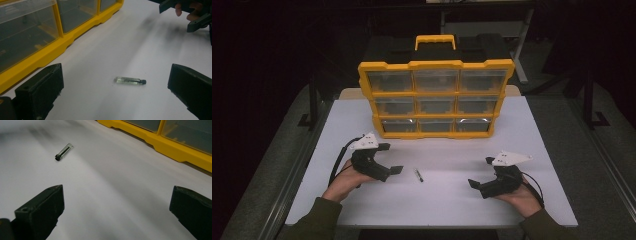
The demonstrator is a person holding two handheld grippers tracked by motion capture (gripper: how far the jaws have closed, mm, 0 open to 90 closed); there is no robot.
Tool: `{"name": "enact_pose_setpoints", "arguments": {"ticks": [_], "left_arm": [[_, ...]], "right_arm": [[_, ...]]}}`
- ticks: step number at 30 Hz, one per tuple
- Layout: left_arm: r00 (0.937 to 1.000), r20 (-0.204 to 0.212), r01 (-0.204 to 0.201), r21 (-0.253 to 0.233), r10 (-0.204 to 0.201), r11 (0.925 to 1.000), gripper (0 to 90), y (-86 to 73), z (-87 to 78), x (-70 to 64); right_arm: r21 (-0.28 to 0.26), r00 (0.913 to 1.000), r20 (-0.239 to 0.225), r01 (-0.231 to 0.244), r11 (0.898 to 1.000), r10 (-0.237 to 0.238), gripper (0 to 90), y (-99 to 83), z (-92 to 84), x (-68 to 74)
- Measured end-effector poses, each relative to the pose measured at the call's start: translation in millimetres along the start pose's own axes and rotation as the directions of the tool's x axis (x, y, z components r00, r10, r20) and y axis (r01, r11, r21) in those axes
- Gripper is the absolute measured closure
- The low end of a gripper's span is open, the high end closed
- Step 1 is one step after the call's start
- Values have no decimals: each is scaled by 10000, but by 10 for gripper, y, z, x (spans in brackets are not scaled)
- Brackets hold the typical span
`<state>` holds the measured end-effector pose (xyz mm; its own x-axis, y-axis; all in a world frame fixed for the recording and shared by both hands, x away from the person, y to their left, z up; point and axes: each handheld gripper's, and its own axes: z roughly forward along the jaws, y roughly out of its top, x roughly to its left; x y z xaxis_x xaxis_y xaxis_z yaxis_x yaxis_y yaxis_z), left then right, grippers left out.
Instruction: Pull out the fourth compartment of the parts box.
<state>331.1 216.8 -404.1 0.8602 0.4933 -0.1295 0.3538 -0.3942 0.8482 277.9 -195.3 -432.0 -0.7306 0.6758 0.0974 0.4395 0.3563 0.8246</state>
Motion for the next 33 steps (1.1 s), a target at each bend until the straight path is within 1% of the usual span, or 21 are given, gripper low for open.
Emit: {"name": "enact_pose_setpoints", "arguments": {"ticks": [4, 6, 8, 9, 10, 15, 24, 25, 29, 30, 31, 33], "left_arm": [[10000, 31, -39, -57, 39, 10000, 4, 26, 34, 0], [9999, 2, -166, 2, 166, 9999, 4, 48, 61, 3], [9998, -7, -202, 7, 202, 9998, 3, 65, 78, 10], [9998, -7, -202, 7, 202, 9998, 4, 65, 78, 10], [9999, 7, -124, -94, 124, 9999, 4, 75, 90, 11], [9999, -15, -115, -85, 115, 9999, 4, 101, 118, 19], [9998, 42, -206, -113, 207, 9997, 4, 172, 192, 46], [9999, 54, -122, -155, 123, 9998, 4, 182, 203, 48], [9999, 73, -150, -212, 152, 9997, 4, 199, 229, 55], [9997, 91, -227, -138, 228, 9996, 4, 207, 239, 60], [9998, 71, -170, -178, 171, 9997, 4, 209, 253, 55], [9996, 100, -245, -143, 246, 9996, 4, 222, 268, 60]], "right_arm": [[-28, 10000, -16, -16, 10000, 16, 0, 0, -1, 1], [-9, 10000, -13, -47, 10000, 47, 0, 0, -1, 0], [-7, 10000, -15, -39, 10000, 39, 0, 0, -1, -4], [-2, 10000, -12, -31, 10000, 31, 0, 0, 0, -5], [4, 10000, -10, -29, 10000, 29, 0, -1, 0, -5], [-4, 10000, -8, -42, 10000, 42, 0, -1, -1, -4], [-1, 10000, -9, -61, 10000, 61, 0, 1, 4, -5], [9, 10000, -2, -70, 10000, 70, 0, 1, 4, -6], [8, 10000, 0, -83, 10000, 83, 0, 1, 5, -7], [12, 10000, -11, -76, 10000, 76, 0, 1, 8, -6], [12, 10000, -11, -76, 10000, 76, 0, 1, 8, -6], [45, 9999, -9, -116, 9999, 116, 0, 1, 9, -4]]}}
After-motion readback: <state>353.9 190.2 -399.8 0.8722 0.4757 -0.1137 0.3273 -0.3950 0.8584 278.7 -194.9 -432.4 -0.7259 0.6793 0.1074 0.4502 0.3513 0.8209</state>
